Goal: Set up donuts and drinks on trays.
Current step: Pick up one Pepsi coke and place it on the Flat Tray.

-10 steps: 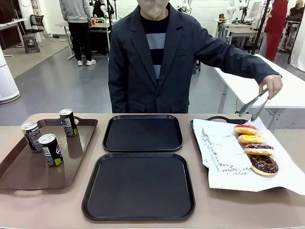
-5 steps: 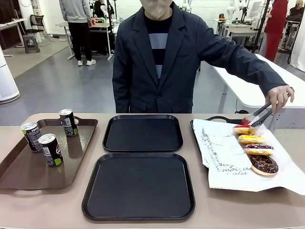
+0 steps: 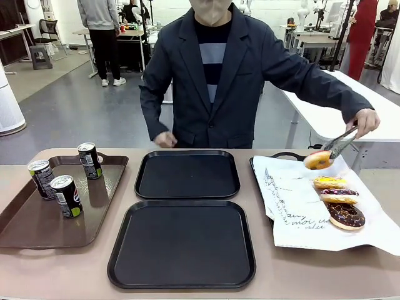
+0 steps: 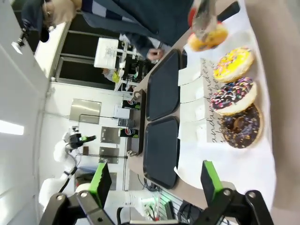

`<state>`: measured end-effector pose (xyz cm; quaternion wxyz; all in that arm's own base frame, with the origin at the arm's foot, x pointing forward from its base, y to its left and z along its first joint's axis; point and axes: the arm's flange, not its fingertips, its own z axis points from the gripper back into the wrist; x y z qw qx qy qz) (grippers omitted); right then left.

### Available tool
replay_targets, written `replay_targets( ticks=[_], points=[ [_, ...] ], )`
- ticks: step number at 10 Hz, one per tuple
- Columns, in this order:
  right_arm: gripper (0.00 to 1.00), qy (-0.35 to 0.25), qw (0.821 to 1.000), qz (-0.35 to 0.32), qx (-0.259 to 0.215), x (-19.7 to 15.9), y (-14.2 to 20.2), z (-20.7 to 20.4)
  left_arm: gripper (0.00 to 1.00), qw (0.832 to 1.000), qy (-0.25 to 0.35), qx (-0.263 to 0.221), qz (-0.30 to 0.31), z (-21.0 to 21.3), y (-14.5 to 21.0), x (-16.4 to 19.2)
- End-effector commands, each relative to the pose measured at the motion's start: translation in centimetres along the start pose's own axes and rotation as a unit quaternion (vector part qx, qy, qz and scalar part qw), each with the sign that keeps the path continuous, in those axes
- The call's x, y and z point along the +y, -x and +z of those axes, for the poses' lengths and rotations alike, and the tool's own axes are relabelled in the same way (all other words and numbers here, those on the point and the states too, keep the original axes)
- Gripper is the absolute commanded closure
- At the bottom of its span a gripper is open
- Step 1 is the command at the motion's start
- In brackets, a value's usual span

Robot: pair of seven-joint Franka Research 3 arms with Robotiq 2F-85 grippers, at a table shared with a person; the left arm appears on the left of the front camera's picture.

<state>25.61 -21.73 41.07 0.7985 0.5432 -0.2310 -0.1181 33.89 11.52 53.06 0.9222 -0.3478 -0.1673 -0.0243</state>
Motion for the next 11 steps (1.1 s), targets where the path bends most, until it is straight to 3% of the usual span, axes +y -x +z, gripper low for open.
replay_targets(
  ticks=[1,3,5,8,10,11],
  points=[
    [0.0,-0.011,1.0,0.01,-0.007,-0.2,-0.3,0.0,0.0,0.984,-0.16,0.07,-0.036,-2.9,-0.5,-2.9],
    [0.0,-0.011,1.0,0.01,-0.007,-0.2,-0.3,0.0,0.0,0.954,-0.274,0.096,-0.073,-6.5,-0.8,-5.1],
    [0.0,-0.011,1.0,0.01,-0.007,-0.2,-0.3,0.0,0.0,0.935,-0.321,0.118,-0.095,-10.6,-0.2,-6.2],
    [0.0,-0.011,1.0,0.01,-0.007,-0.2,-0.3,0.0,0.0,0.919,-0.364,0.107,-0.111,-16.0,1.3,-6.4],
    [0.0,-0.011,1.0,0.01,-0.007,-0.2,-0.3,0.0,0.0,0.922,-0.356,0.102,-0.113,-18.4,1.6,-6.3],
    [0.0,-0.011,1.0,0.01,-0.007,-0.2,-0.3,0.0,0.0,0.934,-0.331,0.082,-0.108,-18.8,1.4,-6.3]
  ],
)
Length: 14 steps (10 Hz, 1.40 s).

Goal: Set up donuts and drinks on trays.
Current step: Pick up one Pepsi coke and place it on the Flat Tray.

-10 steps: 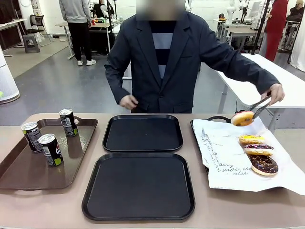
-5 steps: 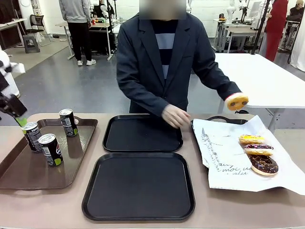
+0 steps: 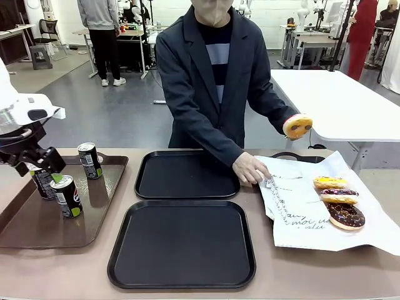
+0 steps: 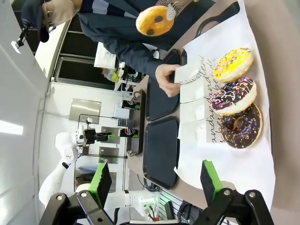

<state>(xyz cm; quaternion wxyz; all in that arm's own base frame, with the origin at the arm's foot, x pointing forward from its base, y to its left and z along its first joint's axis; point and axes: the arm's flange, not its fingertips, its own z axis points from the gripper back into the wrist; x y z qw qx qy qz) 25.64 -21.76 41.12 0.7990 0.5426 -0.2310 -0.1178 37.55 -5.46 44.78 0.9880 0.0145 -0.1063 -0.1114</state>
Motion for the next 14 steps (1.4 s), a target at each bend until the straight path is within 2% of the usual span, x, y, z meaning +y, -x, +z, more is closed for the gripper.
replay_targets(
  ticks=[1,7,9,11,14],
  points=[
    [0.0,-0.012,1.0,0.009,-0.007,-0.2,-0.2,-0.1,0.0,1.0,-0.004,0.009,-0.004,0.6,0.6,0.5],
    [0.0,-0.012,1.0,0.009,-0.007,-0.2,-0.2,-0.1,0.0,1.0,0.004,0.005,0.003,0.3,0.3,0.4],
    [0.0,-0.012,1.0,0.009,-0.007,-0.2,-0.2,-0.1,0.0,0.999,-0.038,0.002,0.013,0.8,0.5,-2.5],
    [0.0,-0.012,1.0,0.009,-0.007,-0.2,-0.2,-0.1,0.0,0.996,-0.077,0.011,0.046,0.4,0.1,-5.0],
    [0.0,-0.012,1.0,0.009,-0.007,-0.2,-0.2,-0.1,0.0,0.992,-0.047,0.028,0.113,-0.9,-0.7,-5.0]
  ],
)
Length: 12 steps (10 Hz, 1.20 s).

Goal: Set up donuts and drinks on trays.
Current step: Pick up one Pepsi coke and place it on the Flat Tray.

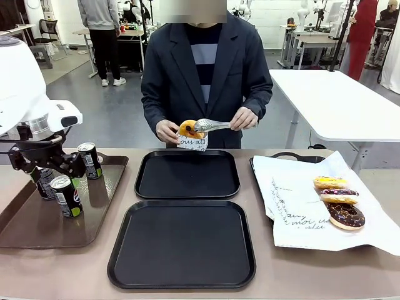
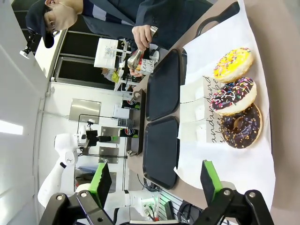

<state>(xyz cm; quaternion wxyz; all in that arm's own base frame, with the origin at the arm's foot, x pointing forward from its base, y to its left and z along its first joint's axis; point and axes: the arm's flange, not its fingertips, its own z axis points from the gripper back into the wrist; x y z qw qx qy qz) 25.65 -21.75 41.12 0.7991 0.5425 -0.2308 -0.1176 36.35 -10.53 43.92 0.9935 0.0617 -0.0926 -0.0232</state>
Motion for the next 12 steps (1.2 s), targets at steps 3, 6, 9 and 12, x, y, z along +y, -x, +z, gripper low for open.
replay_targets(
  ticks=[3,6,9,12],
  points=[
    [0.0,-0.012,1.0,0.009,-0.008,-0.2,-0.2,0.0,0.0,0.998,0.024,0.015,0.051,-2.5,-1.6,0.7],
    [0.0,-0.012,1.0,0.009,-0.008,-0.2,-0.2,0.0,0.0,0.997,0.051,0.025,0.045,-4.3,-2.2,1.4],
    [0.0,-0.012,1.0,0.009,-0.008,-0.2,-0.2,0.0,0.0,0.996,0.067,0.025,0.056,-5.2,-3.1,2.3],
    [0.0,-0.012,1.0,0.009,-0.008,-0.2,-0.2,0.0,0.0,0.995,0.078,0.032,0.06,-6.4,-3.8,2.5]
  ],
)
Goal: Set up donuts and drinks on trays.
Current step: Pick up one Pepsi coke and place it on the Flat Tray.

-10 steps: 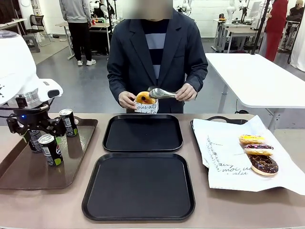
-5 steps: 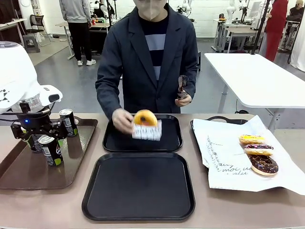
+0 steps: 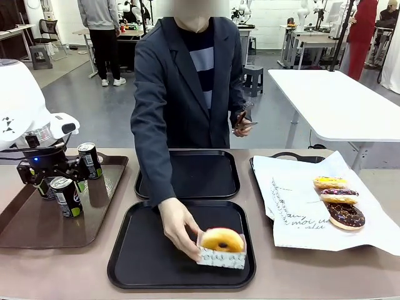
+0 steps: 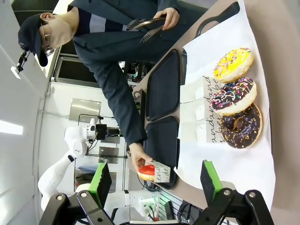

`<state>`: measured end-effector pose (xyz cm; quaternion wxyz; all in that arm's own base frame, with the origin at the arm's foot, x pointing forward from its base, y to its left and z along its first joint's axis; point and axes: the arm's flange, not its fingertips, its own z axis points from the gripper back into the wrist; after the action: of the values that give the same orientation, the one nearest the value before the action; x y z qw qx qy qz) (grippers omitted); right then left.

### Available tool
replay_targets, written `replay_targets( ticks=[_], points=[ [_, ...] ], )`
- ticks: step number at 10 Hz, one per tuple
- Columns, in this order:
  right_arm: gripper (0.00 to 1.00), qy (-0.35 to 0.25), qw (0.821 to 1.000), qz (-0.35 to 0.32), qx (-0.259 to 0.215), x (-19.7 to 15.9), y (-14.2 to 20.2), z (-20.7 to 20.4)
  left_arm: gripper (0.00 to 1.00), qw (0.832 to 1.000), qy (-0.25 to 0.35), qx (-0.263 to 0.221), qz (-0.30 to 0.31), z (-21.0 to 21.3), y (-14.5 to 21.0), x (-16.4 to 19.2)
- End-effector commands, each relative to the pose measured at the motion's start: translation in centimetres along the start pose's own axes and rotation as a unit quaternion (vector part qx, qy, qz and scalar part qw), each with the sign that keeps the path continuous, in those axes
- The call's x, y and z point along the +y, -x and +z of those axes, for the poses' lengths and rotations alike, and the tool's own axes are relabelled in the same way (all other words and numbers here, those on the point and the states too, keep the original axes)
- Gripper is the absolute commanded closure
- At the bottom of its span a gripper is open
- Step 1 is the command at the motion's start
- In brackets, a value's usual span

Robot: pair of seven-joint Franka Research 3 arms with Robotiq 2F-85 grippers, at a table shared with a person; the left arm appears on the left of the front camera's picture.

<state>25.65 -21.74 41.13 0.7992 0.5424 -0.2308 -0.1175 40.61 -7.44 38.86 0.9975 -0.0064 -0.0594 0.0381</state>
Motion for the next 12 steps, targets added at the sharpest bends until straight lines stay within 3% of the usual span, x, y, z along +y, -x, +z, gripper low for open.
replay_targets(
  ticks=[1,6,7,8,9,10,11,12],
  points=[
    [0.0,-0.012,1.0,0.009,-0.008,-0.2,-0.2,0.0,0.0,1.0,0.018,0.0,-0.005,-0.5,-1.0,0.0],
    [0.0,-0.012,1.0,0.009,-0.008,-0.2,-0.2,0.0,0.0,1.0,0.014,0.014,-0.011,-2.3,-1.6,0.0],
    [0.0,-0.012,1.0,0.009,-0.008,-0.2,-0.2,0.0,0.2,1.0,0.011,0.015,-0.017,-2.3,-1.5,0.0],
    [0.0,-0.012,1.0,0.009,-0.008,-0.2,-0.2,0.0,0.2,1.0,0.009,0.011,-0.019,-2.2,-1.5,0.0],
    [0.0,-0.012,1.0,0.009,-0.008,-0.2,-0.2,0.0,0.39,1.0,0.01,0.011,-0.021,-2.1,-1.5,0.1],
    [0.0,-0.012,1.0,0.009,-0.008,-0.2,-0.2,0.0,0.23,1.0,0.008,0.011,-0.023,-2.1,-1.5,0.1],
    [0.0,-0.012,1.0,0.009,-0.008,-0.2,-0.2,0.0,0.59,1.0,0.006,0.012,-0.025,-2.1,-1.5,0.1],
    [0.0,-0.012,1.0,0.009,-0.008,-0.2,-0.2,0.0,0.43,1.0,0.004,0.012,-0.027,-2.0,-1.5,0.1]
  ],
)
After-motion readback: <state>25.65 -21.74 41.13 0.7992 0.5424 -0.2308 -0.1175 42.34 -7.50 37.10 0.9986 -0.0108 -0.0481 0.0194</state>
